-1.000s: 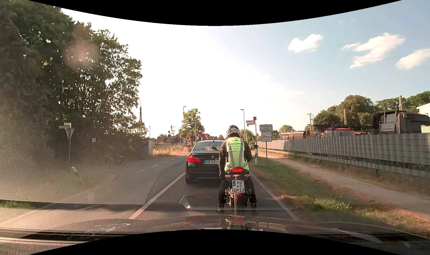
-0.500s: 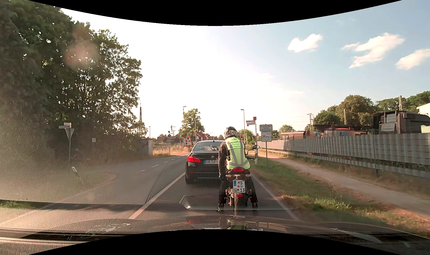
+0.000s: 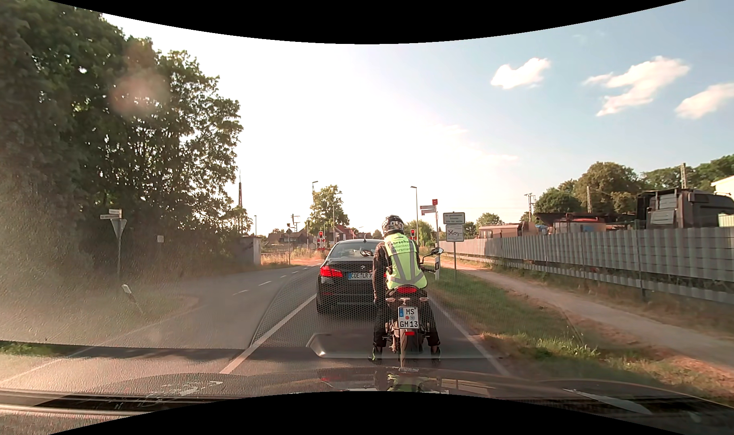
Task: Follow the waypoints while adhering to traffic rules and regulations
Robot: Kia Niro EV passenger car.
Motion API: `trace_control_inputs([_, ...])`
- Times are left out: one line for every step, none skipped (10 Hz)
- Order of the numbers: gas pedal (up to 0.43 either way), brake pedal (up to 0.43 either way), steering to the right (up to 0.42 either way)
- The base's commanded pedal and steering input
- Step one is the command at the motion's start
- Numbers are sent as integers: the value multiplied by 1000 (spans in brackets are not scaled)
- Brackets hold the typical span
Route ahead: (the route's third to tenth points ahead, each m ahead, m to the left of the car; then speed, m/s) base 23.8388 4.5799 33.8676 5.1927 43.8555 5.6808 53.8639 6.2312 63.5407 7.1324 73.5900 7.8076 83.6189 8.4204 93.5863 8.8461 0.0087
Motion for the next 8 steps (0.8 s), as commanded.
trace_control_inputs([0, 140, 0])
trace_control_inputs([0, 140, 0])
trace_control_inputs([0, 140, 0])
trace_control_inputs([0, 140, 0])
trace_control_inputs([0, 140, 0])
trace_control_inputs([0, 140, 0])
trace_control_inputs([0, 134, 0])
trace_control_inputs([0, 128, 0])
